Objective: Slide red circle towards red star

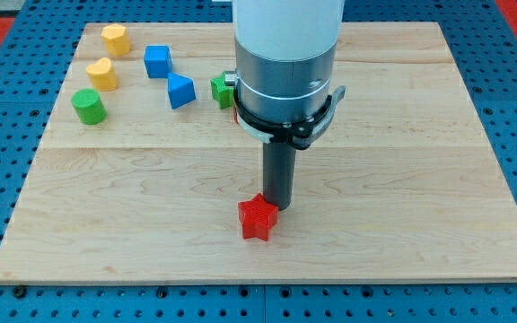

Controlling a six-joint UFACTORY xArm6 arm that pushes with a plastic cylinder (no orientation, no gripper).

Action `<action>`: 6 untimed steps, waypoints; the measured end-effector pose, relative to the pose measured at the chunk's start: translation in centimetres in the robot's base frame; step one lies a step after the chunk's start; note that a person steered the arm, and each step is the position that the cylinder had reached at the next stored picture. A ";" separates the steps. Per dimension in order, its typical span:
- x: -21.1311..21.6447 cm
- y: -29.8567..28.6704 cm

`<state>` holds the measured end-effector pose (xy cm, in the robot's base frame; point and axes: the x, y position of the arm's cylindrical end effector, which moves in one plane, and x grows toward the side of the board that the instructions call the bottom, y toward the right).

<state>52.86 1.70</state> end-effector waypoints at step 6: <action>-3.9 0.8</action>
<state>48.97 2.46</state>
